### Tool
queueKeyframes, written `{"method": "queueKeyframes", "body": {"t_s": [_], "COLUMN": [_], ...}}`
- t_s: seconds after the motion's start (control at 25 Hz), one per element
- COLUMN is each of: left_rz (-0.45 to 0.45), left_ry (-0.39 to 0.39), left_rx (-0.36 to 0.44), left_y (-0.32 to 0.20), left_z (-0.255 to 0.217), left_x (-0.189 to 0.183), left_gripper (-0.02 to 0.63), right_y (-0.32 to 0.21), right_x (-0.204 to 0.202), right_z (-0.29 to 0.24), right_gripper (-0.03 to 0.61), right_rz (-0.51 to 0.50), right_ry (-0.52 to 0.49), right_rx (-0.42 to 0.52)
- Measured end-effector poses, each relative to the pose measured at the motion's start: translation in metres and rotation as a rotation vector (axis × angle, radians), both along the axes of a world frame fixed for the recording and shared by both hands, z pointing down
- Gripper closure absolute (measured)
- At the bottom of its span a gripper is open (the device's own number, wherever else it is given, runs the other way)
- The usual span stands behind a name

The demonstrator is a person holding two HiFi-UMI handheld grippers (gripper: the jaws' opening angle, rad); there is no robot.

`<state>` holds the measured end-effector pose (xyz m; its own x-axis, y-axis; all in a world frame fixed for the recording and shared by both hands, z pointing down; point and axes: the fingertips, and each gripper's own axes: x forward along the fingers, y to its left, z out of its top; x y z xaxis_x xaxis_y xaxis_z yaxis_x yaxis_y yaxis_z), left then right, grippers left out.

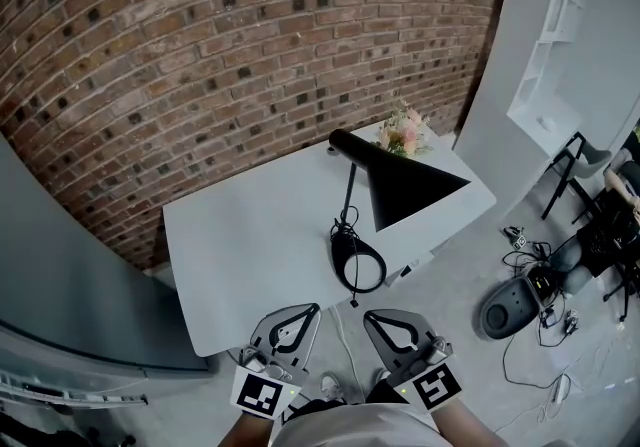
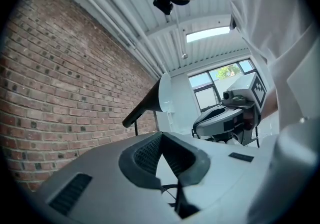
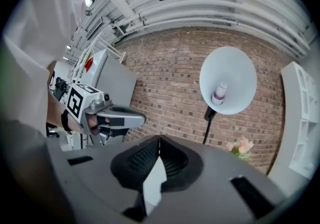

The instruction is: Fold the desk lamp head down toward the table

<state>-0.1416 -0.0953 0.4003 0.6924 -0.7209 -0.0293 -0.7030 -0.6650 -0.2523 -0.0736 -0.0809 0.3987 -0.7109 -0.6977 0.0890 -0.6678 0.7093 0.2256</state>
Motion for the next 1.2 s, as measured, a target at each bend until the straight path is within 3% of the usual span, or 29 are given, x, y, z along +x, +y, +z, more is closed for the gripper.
{"method": "queueKeyframes", "body": {"t_s": [0.32, 0.6, 1.04, 1.16, 1.2], "left_rz": [-0.053, -0.045, -0.090, -0.091, -0.091], "left_ry": [0.001, -0.072, -0.044, -0.040, -0.036], "left_rx": [0.020, 0.062, 0.141, 0.161, 0.170], "left_y": [-0.015, -0.035, -0.052, -0.054, -0.054], "left_z": [-0.022, -0.043, -0.093, -0.103, -0.107], "left_x": [0.026, 0.061, 0.071, 0.074, 0.075], "left_gripper": [0.606, 0.606, 0.601, 0.509, 0.509], "right_y": [-0.013, -0.025, -0.033, -0.035, -0.036], "right_x": [0.027, 0.072, 0.093, 0.094, 0.093], "right_z": [-0.004, -0.003, -0.015, -0.017, -0.018], "right_gripper": [0.560, 0.560, 0.560, 0.560, 0.560], "right_rz": [-0.053, -0.033, -0.047, -0.055, -0.060], "right_ry": [-0.028, -0.042, -0.061, -0.057, -0.053], "right_rx": [0.016, -0.001, 0.010, 0.020, 0.029]}}
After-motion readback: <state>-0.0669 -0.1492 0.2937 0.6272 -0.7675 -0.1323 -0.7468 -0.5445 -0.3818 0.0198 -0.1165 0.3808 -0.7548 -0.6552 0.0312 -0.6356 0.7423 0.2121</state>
